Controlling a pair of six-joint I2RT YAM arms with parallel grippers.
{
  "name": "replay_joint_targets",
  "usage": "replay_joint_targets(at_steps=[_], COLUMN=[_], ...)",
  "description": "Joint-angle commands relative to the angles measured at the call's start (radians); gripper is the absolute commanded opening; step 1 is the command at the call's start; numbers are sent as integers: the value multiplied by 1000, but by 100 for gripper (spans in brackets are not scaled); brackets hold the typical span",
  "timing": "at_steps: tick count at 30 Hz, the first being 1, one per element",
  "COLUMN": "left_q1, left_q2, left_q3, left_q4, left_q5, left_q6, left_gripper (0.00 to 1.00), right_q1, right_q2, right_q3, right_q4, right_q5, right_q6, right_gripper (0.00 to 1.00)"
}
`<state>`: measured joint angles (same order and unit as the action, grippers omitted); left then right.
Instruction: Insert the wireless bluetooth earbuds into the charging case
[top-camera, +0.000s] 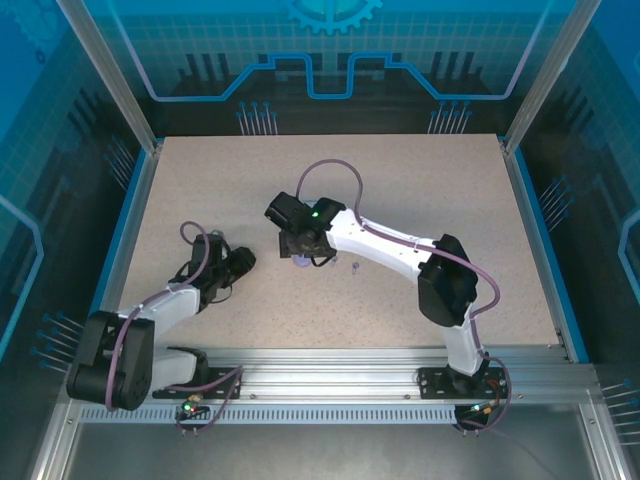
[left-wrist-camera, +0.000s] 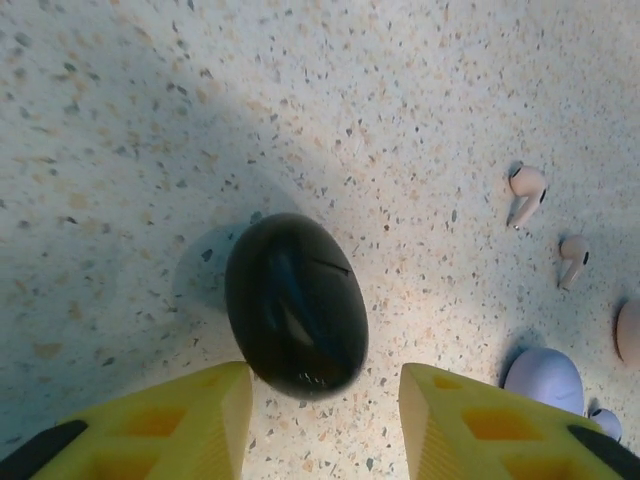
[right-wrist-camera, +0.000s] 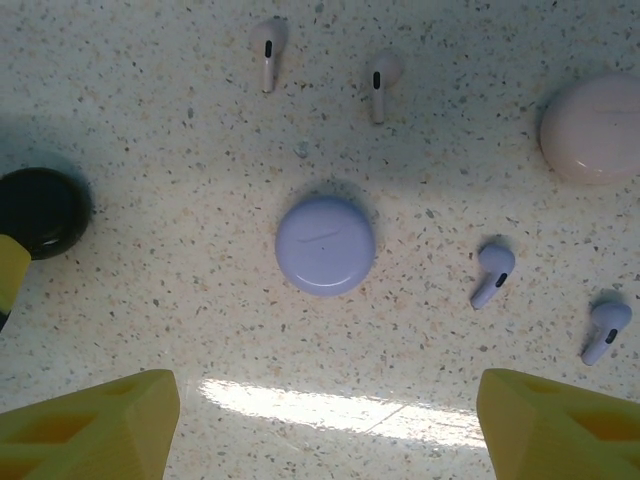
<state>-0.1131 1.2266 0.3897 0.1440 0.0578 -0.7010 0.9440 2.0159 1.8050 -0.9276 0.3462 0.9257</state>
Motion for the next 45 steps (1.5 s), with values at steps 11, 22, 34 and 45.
replay_joint_targets(at_steps=[11, 22, 34, 45], left_q1=[7, 7, 8, 7], left_q2=[-181, -359, -400, -397], left_q3=[96, 176, 301, 341], left_q4=[-150, -223, -259, -209], left_q5=[-27, -17, 106, 173], left_q6=[12, 54, 75, 95], left_gripper=[52, 56, 63, 70], right_q1=[9, -43, -63, -85], right_q2=[85, 162, 357, 410], right_q3=[169, 152, 274, 255], right_q4=[-143, -141, -129, -90], right_q5=[34, -45, -99, -98], right_q6=[33, -17, -170, -316], right_gripper=[80, 80, 80, 78])
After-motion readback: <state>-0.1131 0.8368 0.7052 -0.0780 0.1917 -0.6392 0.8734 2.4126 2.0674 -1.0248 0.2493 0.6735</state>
